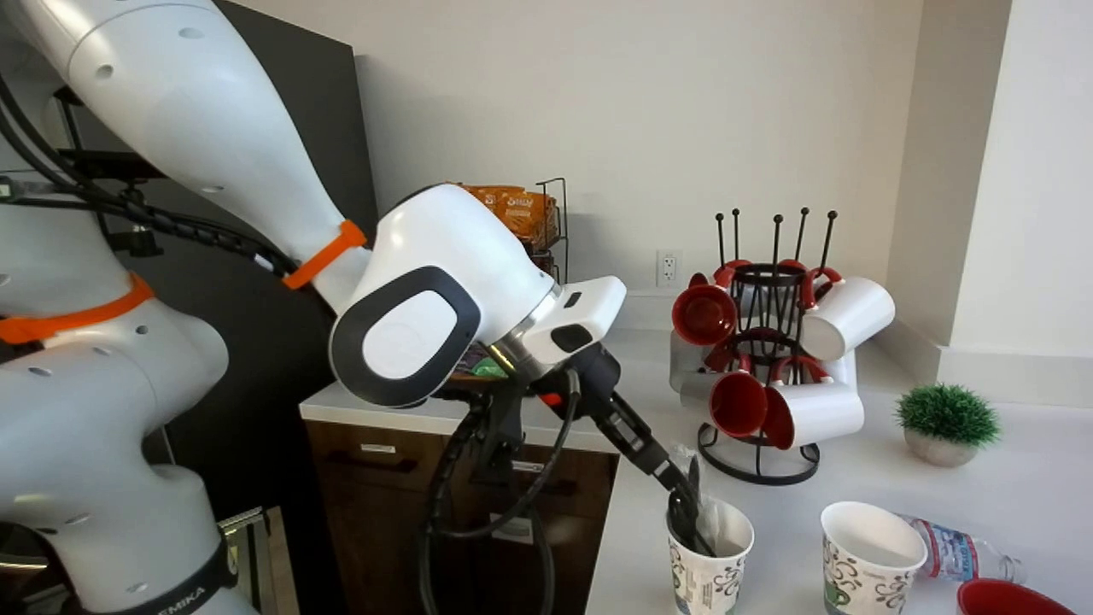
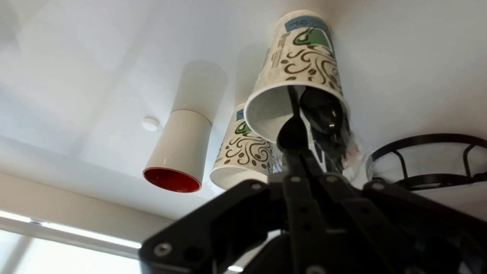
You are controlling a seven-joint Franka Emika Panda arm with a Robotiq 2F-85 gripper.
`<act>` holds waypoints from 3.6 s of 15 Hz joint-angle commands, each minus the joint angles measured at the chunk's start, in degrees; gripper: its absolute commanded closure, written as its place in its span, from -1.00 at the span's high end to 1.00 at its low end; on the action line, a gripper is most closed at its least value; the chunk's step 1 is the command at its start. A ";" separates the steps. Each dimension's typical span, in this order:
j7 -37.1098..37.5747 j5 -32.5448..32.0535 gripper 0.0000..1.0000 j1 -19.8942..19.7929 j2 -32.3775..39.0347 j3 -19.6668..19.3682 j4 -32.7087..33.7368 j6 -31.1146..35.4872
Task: Take one spoon from the cup and place it on the table
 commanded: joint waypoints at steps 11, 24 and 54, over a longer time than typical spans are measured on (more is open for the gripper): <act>2.39 -1.03 -0.98 1.76 -6.06 -1.34 -1.09 2.08; 3.28 -2.22 -0.98 -11.00 -12.00 4.16 -1.09 6.82; -14.62 2.31 -0.98 -54.43 10.26 31.78 -0.12 22.78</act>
